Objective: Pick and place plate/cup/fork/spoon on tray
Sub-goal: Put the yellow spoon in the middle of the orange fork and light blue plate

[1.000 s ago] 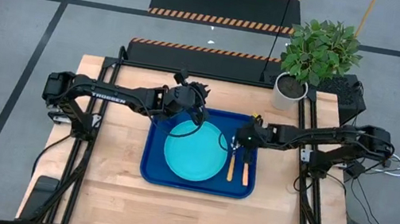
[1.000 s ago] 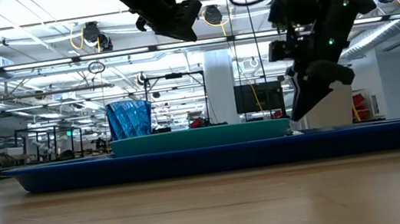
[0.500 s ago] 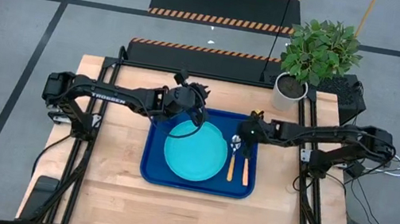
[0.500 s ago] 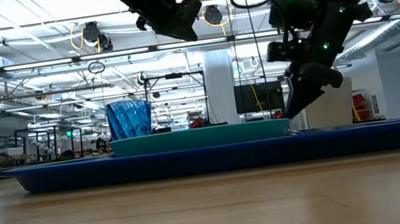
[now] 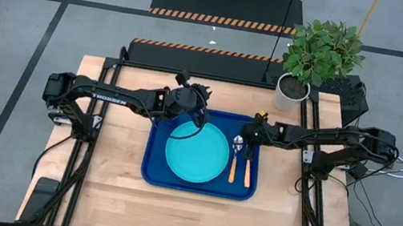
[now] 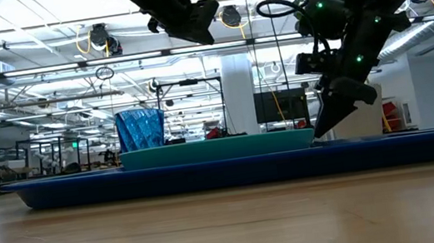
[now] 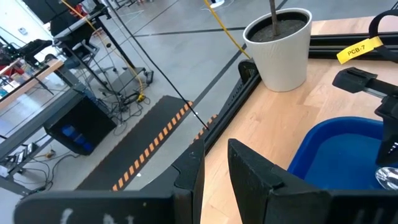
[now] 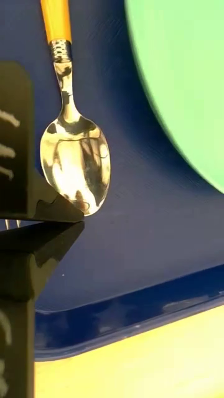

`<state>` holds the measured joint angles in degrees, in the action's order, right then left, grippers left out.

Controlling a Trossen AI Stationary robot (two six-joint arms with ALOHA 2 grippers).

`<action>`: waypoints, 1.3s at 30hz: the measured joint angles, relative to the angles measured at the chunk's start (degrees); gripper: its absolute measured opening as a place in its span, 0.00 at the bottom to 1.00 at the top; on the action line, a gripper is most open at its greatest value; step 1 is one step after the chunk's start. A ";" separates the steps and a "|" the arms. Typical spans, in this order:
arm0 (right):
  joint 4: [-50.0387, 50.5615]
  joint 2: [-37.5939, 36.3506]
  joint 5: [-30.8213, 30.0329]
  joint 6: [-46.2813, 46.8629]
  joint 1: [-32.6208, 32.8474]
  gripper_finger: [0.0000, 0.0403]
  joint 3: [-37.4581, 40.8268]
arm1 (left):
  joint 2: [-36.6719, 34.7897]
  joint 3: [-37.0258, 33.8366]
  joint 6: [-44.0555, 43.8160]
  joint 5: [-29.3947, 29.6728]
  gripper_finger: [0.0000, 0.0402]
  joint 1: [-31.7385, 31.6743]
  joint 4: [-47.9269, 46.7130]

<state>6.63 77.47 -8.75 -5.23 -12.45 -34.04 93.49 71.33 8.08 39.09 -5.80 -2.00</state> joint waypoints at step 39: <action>-2.43 1.22 4.59 0.46 -2.73 0.00 -0.02 | 0.02 -0.02 0.11 0.00 0.18 0.00 0.04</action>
<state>4.20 78.70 -4.16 -4.77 -15.18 -34.06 93.51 71.31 8.19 39.09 -5.80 -1.96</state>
